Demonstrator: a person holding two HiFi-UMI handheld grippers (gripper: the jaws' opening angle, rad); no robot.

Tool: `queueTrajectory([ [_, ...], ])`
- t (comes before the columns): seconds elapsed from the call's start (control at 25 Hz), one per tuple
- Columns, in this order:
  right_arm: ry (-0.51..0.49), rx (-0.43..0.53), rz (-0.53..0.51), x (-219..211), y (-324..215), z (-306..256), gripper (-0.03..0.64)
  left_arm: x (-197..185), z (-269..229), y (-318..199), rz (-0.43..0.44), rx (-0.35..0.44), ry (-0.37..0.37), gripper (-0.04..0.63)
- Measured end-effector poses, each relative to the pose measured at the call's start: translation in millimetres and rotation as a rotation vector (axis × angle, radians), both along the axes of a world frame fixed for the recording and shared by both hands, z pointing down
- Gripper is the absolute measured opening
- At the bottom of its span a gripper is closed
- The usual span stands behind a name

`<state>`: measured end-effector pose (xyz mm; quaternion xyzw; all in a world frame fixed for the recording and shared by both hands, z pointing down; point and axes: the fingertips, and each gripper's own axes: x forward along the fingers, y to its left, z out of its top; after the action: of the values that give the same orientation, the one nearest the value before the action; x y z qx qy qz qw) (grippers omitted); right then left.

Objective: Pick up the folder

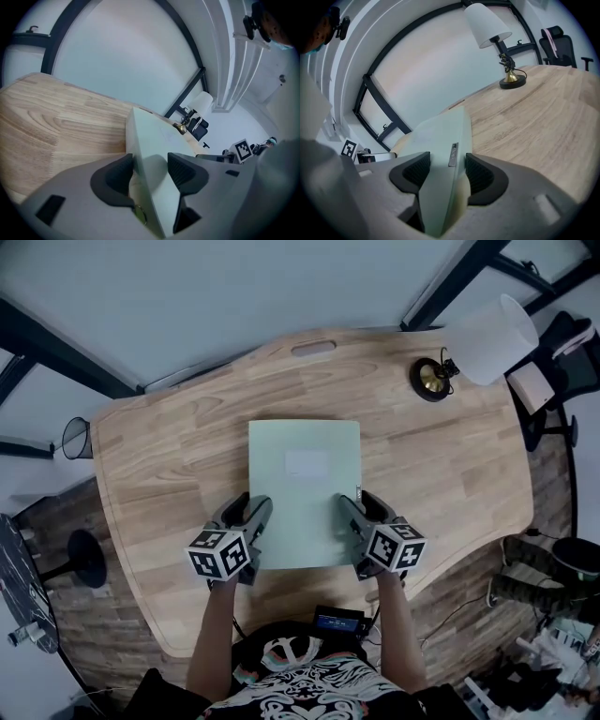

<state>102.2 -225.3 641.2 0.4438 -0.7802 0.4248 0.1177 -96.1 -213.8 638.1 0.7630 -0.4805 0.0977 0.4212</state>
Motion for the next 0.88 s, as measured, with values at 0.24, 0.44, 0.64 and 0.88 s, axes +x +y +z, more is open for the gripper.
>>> queueTrajectory([
  [0.24, -0.029, 0.04, 0.031, -0.4, 6.7, -15.4, 0.241, -2.0, -14.0, 1.6, -0.01, 0.032, 0.009, 0.23],
  [0.44, 0.007, 0.082, 0.008, -2.4, 7.2, -28.5, 0.241, -3.2, -23.6, 4.3, -0.006, 0.052, 0.007, 0.23],
  [0.64, 0.007, 0.118, 0.023, -3.5, 14.5, -42.1, 0.241, -4.4, -36.3, 9.1, -0.001, 0.079, 0.01, 0.23],
  [0.88, -0.01, 0.134, 0.051, -5.5, 22.8, -56.3, 0.241, -6.8, -56.5, 13.8, 0.004, 0.122, 0.001, 0.23],
])
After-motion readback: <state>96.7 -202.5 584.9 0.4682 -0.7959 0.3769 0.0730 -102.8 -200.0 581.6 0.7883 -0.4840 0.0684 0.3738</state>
